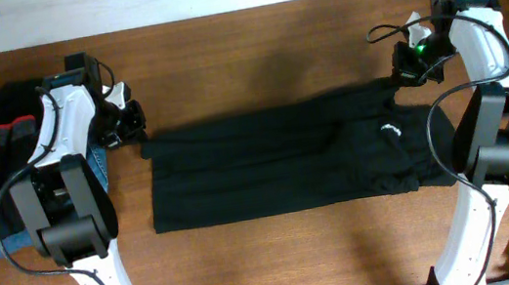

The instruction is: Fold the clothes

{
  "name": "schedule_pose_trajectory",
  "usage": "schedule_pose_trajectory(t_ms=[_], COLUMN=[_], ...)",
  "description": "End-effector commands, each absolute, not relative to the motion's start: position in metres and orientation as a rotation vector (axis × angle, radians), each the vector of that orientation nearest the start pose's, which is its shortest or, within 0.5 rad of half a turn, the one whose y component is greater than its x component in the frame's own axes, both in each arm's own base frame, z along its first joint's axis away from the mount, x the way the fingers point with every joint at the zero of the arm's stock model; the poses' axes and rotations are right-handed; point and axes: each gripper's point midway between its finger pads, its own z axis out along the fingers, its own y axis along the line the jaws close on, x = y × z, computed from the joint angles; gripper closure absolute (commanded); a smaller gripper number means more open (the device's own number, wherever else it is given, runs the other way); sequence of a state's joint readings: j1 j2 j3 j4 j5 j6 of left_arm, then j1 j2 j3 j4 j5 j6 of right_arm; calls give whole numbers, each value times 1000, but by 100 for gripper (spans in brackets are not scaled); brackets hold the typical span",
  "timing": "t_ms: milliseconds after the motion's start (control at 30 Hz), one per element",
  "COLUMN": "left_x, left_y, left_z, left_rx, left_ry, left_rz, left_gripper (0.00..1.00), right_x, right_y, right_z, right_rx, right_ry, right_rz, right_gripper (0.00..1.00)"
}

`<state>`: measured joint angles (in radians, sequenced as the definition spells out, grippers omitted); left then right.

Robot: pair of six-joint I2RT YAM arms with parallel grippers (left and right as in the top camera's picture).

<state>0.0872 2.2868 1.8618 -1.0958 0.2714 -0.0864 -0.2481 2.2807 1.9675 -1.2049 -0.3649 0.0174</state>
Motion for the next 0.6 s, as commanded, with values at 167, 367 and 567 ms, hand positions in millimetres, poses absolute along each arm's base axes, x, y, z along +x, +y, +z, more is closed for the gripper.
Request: schedule_pose_trajectory(t_ms=[167, 367, 567], left_x=[460, 456, 446], left_y=[-27, -50, -50], left_z=[48, 51, 51], left_rx=[-192, -102, -115], left_ry=[3007, 3006, 3048], left_rz=[-488, -578, -585], left_gripper=[99, 100, 99], right_x=[454, 449, 435], right_y=[-61, -55, -54], right_z=[85, 86, 85], right_rx=[334, 259, 198], right_ry=[2954, 2969, 3024], right_rz=[481, 529, 523], right_gripper=[96, 96, 96])
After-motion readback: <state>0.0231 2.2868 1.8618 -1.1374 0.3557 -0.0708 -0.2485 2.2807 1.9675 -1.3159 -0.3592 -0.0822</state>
